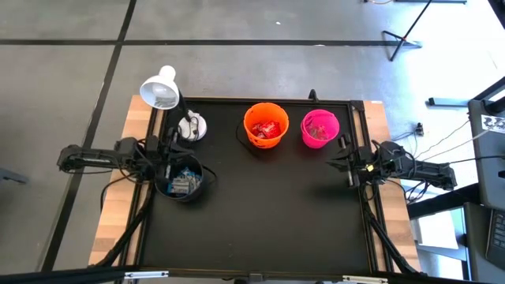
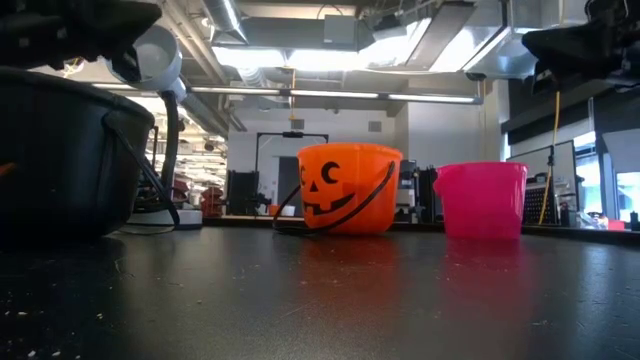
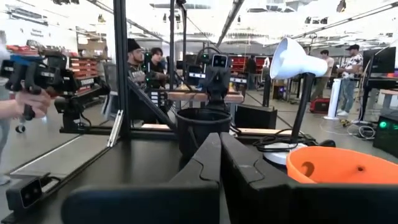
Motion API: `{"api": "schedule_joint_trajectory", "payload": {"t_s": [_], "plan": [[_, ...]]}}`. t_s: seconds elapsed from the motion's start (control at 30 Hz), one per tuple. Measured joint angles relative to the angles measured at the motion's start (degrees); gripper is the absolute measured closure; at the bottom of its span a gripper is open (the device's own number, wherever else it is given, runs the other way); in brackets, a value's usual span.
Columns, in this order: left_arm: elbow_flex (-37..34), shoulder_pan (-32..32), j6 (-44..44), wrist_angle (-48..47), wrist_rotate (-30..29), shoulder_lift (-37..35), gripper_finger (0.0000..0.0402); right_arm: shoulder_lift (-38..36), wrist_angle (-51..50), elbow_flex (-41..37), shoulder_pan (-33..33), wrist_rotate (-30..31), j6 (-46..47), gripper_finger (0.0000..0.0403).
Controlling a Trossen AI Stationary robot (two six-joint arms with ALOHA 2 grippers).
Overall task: Sort candy
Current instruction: Return To Home Position
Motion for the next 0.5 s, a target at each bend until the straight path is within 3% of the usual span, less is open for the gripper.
{"api": "schedule_joint_trajectory", "payload": {"t_s": [0.23, 0.5], "plan": [[-0.02, 0.00, -0.23, 6.87, -0.07, -0.03, 0.0401, 0.00, 0.11, -1.05, -0.01, 0.42, -2.98, 0.0400], [-0.02, 0.00, -0.36, 7.52, -0.09, -0.09, 0.0401, 0.00, -0.54, -1.10, -0.01, 6.03, -0.10, 0.0400]]}}
